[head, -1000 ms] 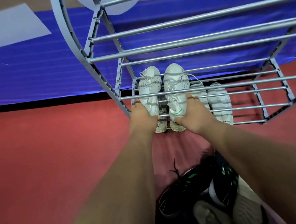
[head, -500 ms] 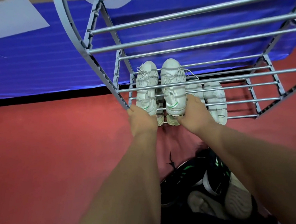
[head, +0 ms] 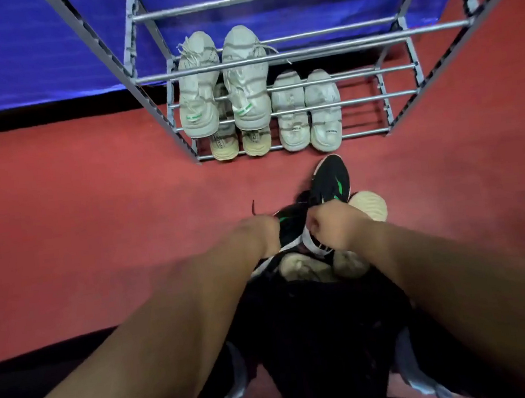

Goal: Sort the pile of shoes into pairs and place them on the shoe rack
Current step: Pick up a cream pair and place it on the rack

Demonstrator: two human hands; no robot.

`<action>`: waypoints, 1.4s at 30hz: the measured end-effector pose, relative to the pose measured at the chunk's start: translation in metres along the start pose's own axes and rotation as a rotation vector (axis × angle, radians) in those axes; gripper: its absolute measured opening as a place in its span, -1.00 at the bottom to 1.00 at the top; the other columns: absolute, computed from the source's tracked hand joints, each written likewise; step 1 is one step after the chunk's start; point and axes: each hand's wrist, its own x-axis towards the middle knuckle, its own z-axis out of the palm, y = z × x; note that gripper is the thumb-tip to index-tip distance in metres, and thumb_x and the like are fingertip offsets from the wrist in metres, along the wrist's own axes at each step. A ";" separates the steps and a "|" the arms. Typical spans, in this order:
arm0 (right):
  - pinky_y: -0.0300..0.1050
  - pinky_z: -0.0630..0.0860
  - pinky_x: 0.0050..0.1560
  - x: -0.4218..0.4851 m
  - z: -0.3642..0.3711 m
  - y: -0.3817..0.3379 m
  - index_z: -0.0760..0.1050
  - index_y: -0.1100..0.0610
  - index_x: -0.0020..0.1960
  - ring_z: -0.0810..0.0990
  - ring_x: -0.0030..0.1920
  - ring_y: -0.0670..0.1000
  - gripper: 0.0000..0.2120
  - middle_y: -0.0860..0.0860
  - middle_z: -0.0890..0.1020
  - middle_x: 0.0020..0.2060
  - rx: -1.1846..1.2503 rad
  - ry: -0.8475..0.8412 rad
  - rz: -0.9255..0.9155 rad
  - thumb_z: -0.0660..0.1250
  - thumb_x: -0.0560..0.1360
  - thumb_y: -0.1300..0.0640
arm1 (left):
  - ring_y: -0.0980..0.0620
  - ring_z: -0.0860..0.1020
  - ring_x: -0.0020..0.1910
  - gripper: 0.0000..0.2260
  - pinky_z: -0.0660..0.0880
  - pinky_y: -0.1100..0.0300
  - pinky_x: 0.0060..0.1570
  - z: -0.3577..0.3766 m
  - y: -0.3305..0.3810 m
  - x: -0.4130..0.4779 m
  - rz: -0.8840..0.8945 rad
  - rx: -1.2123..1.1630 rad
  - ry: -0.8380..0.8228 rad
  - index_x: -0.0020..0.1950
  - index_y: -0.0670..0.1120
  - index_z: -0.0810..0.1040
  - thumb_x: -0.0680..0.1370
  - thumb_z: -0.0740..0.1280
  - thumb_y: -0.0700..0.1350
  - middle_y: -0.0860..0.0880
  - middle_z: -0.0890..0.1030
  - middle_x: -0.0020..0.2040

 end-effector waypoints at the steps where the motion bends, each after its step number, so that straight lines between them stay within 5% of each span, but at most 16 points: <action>1: -0.09 0.52 -0.10 -0.008 0.006 0.005 0.64 0.11 0.01 0.66 -0.02 0.21 -0.78 0.11 0.70 -0.08 -0.040 -0.035 0.005 0.22 0.55 0.12 | -0.25 0.63 0.14 -0.70 0.53 0.05 -0.03 0.013 0.005 -0.001 0.034 0.039 -0.008 0.27 -0.14 0.56 0.54 0.33 -0.15 -0.21 0.64 0.20; 5: -0.10 0.59 -0.11 -0.039 0.030 0.035 0.59 0.02 0.00 0.64 -0.06 0.17 -0.82 0.03 0.66 -0.09 -0.179 -0.172 0.012 0.29 0.46 0.03 | -0.22 0.55 0.31 -0.56 0.52 -0.02 0.26 0.063 0.022 -0.007 0.105 0.086 -0.090 0.42 -0.14 0.44 0.57 0.38 -0.06 -0.19 0.52 0.36; 10: -0.07 0.53 -0.12 -0.058 0.049 0.061 0.49 -0.08 -0.02 0.63 -0.09 0.09 -0.86 -0.09 0.66 -0.07 -0.014 -0.137 0.054 0.26 0.48 -0.10 | -0.24 0.48 0.37 -0.43 0.47 -0.12 0.27 0.093 0.045 -0.009 0.065 0.180 -0.072 0.50 -0.16 0.26 0.55 0.39 -0.15 -0.21 0.38 0.40; 14: 0.07 0.46 -0.01 -0.049 0.063 0.067 0.30 0.14 0.29 0.62 0.20 0.22 -0.31 0.13 0.58 0.19 -0.002 -0.046 0.331 0.22 0.49 -0.43 | -0.27 0.51 0.31 -0.42 0.49 -0.10 0.19 0.091 0.047 0.002 0.052 0.083 -0.090 0.40 -0.14 0.26 0.48 0.47 -0.12 -0.23 0.38 0.36; 17: 0.04 0.39 0.00 -0.042 0.068 0.060 0.24 0.13 0.29 0.59 0.27 0.18 -0.13 0.09 0.54 0.21 0.109 -0.047 0.536 0.28 0.34 -0.54 | -0.26 0.54 0.26 -0.42 0.46 0.01 0.04 0.085 0.044 0.011 0.030 -0.074 -0.116 0.39 -0.16 0.24 0.48 0.45 -0.06 -0.23 0.37 0.36; 22: 0.06 0.44 0.13 -0.026 0.079 0.046 0.26 0.11 0.28 0.54 0.31 0.18 -0.20 0.12 0.48 0.22 0.310 0.008 0.665 0.43 0.26 -0.34 | -0.19 0.48 0.33 -0.38 0.44 0.09 0.20 0.074 0.046 0.022 -0.051 -0.266 -0.086 0.52 -0.22 0.27 0.57 0.34 0.05 -0.23 0.35 0.45; 26: 0.02 0.49 0.15 -0.025 0.078 0.048 0.24 0.13 0.21 0.56 0.25 0.18 -0.27 0.13 0.50 0.15 0.423 0.036 0.655 0.41 0.25 -0.27 | -0.24 0.52 0.31 -0.41 0.49 0.02 0.17 0.069 0.044 0.026 -0.119 -0.302 -0.018 0.45 -0.23 0.30 0.51 0.43 -0.07 -0.24 0.44 0.37; 28: -0.06 0.44 0.02 -0.029 0.074 0.052 0.23 0.12 0.15 0.57 0.14 0.14 -0.24 0.06 0.48 -0.01 0.473 0.042 0.614 0.44 0.24 -0.35 | -0.21 0.58 0.23 -0.45 0.52 0.05 0.09 0.063 0.042 0.026 -0.118 -0.309 -0.008 0.38 -0.19 0.40 0.47 0.50 -0.07 -0.19 0.55 0.26; 31: -0.10 0.37 0.02 -0.035 0.069 0.060 0.19 0.15 0.13 0.53 0.12 0.12 -0.27 0.08 0.47 0.01 0.547 0.055 0.583 0.49 0.34 -0.31 | -0.11 0.64 0.07 -0.63 0.55 0.15 -0.05 0.050 0.042 0.025 -0.042 -0.265 -0.093 0.20 -0.10 0.62 0.45 0.55 -0.02 -0.07 0.67 0.08; 36: -0.12 0.33 0.03 -0.040 0.045 0.073 0.24 0.22 0.35 0.47 0.10 0.10 -0.26 0.07 0.43 0.07 0.607 0.017 0.576 0.45 0.45 -0.24 | -0.01 0.59 -0.19 -0.53 0.51 0.20 -0.19 0.023 0.040 0.022 0.072 -0.424 -0.144 0.27 -0.04 0.55 0.43 0.62 -0.03 -0.01 0.59 0.06; 38: -0.13 0.41 -0.08 -0.035 0.035 0.078 0.28 0.20 0.30 0.55 -0.02 0.10 -0.40 0.07 0.50 -0.03 0.714 0.010 0.613 0.42 0.49 -0.14 | -0.05 0.67 -0.16 -0.63 0.65 0.14 -0.25 0.009 0.037 0.020 0.078 -0.535 -0.180 0.16 -0.02 0.56 0.44 0.62 -0.10 -0.08 0.61 0.16; 40: -0.17 0.44 -0.35 -0.034 0.020 0.080 0.36 0.16 0.17 0.59 -0.32 0.08 -0.60 0.11 0.57 -0.23 0.986 0.028 0.637 0.41 0.44 0.04 | -0.14 0.70 0.00 -0.70 0.72 -0.02 -0.10 -0.010 0.031 0.015 0.066 -0.660 -0.202 0.08 -0.03 0.56 0.46 0.60 -0.16 -0.16 0.63 0.16; 42: -0.10 0.34 -0.44 -0.031 0.010 0.083 0.39 0.15 0.18 0.51 -0.38 0.09 -0.57 0.18 0.55 -0.26 1.262 0.069 0.674 0.38 0.35 0.13 | -0.18 0.71 -0.01 -0.74 0.71 -0.14 -0.08 -0.031 0.020 0.009 0.056 -0.803 -0.152 0.07 -0.10 0.55 0.48 0.56 -0.20 -0.20 0.66 0.08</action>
